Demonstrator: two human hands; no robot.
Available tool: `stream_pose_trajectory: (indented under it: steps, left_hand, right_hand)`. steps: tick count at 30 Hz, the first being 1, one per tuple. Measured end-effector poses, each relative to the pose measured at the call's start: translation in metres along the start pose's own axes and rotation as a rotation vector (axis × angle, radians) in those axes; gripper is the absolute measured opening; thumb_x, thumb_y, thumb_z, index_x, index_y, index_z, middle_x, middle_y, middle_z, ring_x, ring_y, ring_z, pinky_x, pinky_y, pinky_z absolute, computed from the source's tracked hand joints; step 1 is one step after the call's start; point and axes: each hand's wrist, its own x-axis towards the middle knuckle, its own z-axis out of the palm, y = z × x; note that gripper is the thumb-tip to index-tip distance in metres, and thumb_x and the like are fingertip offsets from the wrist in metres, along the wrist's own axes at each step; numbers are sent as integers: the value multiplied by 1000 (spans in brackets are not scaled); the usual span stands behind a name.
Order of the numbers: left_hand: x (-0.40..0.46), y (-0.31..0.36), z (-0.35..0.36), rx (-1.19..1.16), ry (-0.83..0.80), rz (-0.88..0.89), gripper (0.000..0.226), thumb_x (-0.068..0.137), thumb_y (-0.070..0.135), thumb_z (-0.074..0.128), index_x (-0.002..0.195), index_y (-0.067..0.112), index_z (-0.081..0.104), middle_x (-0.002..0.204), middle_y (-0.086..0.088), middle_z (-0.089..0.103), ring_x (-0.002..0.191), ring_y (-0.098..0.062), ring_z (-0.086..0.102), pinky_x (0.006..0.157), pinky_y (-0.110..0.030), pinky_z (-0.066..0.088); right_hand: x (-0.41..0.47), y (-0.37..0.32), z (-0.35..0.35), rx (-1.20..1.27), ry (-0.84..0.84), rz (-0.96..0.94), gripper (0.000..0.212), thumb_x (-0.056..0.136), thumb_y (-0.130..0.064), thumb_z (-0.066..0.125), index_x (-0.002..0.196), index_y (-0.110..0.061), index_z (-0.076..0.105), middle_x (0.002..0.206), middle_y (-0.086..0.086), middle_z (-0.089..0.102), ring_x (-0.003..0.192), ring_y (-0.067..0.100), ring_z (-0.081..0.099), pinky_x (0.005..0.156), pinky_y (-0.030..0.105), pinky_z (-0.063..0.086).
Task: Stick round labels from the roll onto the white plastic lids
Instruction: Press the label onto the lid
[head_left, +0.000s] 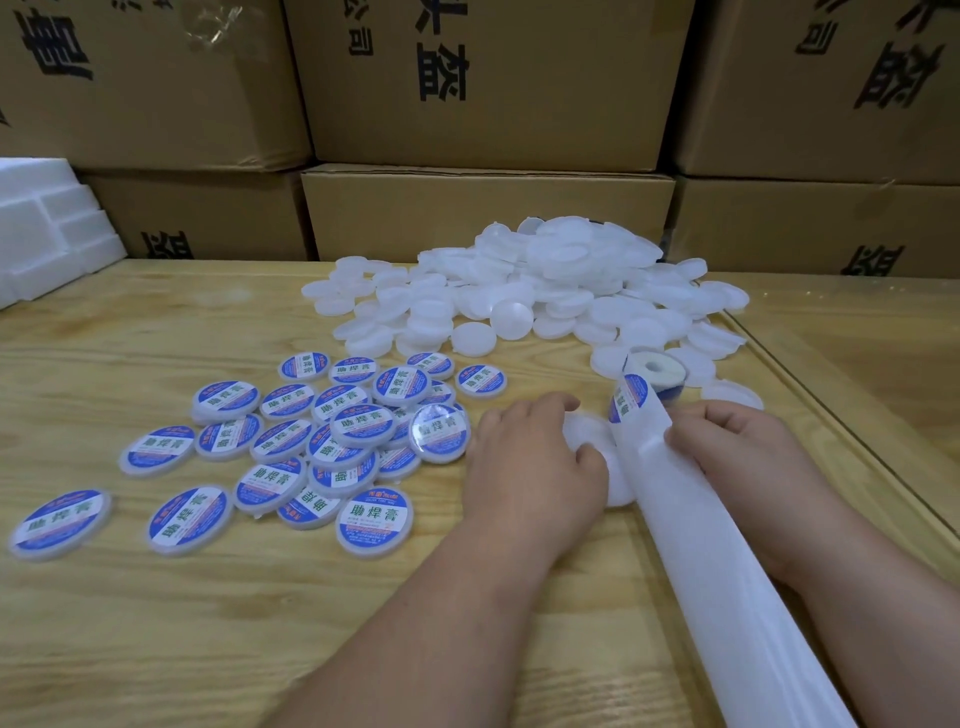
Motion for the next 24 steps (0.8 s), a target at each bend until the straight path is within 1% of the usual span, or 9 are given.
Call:
stream_pose_trajectory:
  steps: [2, 5, 6, 9, 11, 14, 19, 21, 24]
  left_hand:
    - [-1, 1, 2, 8, -30, 49, 50, 90, 41, 53, 139, 38, 47, 137, 10, 56, 129, -21, 41, 109, -37, 31]
    - [-2, 3, 4, 24, -101, 137, 52, 88, 45, 54, 139, 42, 44, 134, 11, 57, 128, -19, 43, 107, -39, 29]
    - [-2, 3, 5, 22, -111, 155, 52, 88, 46, 55, 139, 43, 44, 134, 12, 57, 128, -19, 43, 107, -39, 28]
    - [-1, 1, 5, -35, -103, 154, 51, 86, 48, 55, 136, 45, 44, 132, 15, 58, 127, -16, 43, 107, -37, 28]
    - [-1, 1, 5, -81, -82, 130, 50, 85, 48, 56, 134, 45, 46, 129, 16, 60, 125, -15, 45, 107, -36, 29]
    - [2, 1, 3, -130, -15, 47, 48, 86, 47, 56, 133, 41, 50, 127, 17, 60, 126, -14, 47, 112, -37, 29]
    - [4, 0, -2, -249, 160, -87, 47, 80, 46, 55, 126, 36, 55, 126, 13, 60, 124, -17, 52, 111, -45, 37]
    - [5, -2, 0, -288, 196, -63, 44, 83, 38, 63, 126, 35, 54, 125, 12, 56, 123, -16, 50, 108, -39, 40]
    - [5, -2, 2, -378, 206, -3, 49, 83, 31, 70, 126, 42, 49, 123, 18, 46, 118, -2, 44, 96, -18, 37]
  right_hand:
    - [2, -1, -5, 22, -26, 22, 19, 81, -19, 62, 83, 0, 62, 66, 5, 57, 58, 18, 49, 56, 31, 38]
    - [1, -4, -7, 31, -88, 33, 16, 68, -28, 62, 68, -11, 61, 64, 5, 55, 58, 21, 48, 59, 33, 38]
    - [0, -4, -7, 40, -105, 24, 16, 69, -31, 64, 67, -15, 62, 64, 5, 57, 58, 21, 50, 59, 33, 40]
    - [1, 0, -4, 71, -108, -5, 30, 79, -37, 76, 78, -9, 67, 74, 12, 68, 64, 21, 61, 63, 35, 48]
    - [2, 0, -2, 61, -75, -20, 23, 88, -29, 74, 73, -12, 67, 73, 9, 68, 64, 20, 60, 63, 35, 46]
    - [5, 2, -3, 41, -33, 0, 26, 91, -17, 66, 66, -13, 61, 66, 4, 60, 62, 20, 53, 62, 34, 41]
    - [5, 0, -3, 32, -36, 5, 32, 90, -16, 63, 59, -23, 56, 60, -2, 53, 55, 16, 47, 56, 29, 37]
    - [5, 1, -2, 28, -38, 5, 31, 89, -16, 62, 59, -21, 58, 60, -3, 54, 54, 15, 47, 55, 28, 37]
    - [4, 0, -2, 22, -45, -6, 20, 89, -14, 62, 69, -14, 63, 66, 1, 61, 61, 17, 53, 58, 31, 40]
